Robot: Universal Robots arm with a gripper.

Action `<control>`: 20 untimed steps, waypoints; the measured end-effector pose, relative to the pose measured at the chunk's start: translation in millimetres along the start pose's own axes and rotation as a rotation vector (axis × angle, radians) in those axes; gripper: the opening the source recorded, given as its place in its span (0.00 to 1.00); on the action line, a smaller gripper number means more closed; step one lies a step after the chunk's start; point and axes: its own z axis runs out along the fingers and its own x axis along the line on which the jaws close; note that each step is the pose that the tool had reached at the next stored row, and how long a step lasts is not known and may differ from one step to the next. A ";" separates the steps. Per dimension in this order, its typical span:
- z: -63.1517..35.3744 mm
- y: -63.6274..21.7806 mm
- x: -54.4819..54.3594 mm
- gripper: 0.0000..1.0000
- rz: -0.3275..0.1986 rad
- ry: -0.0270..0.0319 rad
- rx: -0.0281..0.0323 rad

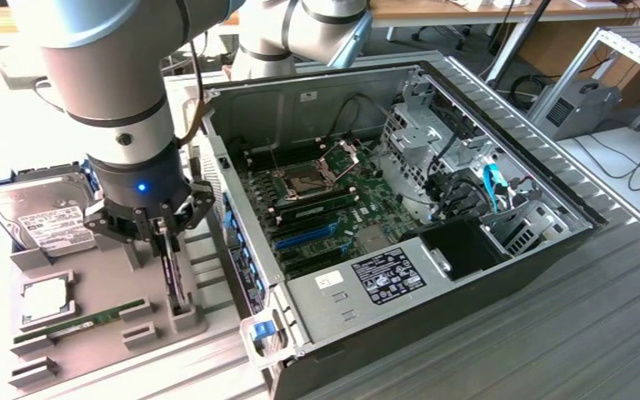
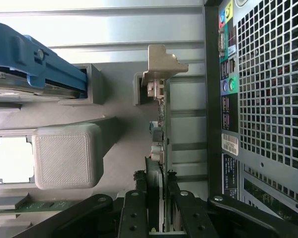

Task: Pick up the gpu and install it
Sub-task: 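Pick up the gpu and move the gpu toward the slot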

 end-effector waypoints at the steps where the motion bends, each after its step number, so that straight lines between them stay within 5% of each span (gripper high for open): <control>1: -0.9 0.1 0.0 0.26 0.000 -0.0001 0.0001; 20: -15.7 0.5 -0.5 0.26 0.000 -0.0001 0.0018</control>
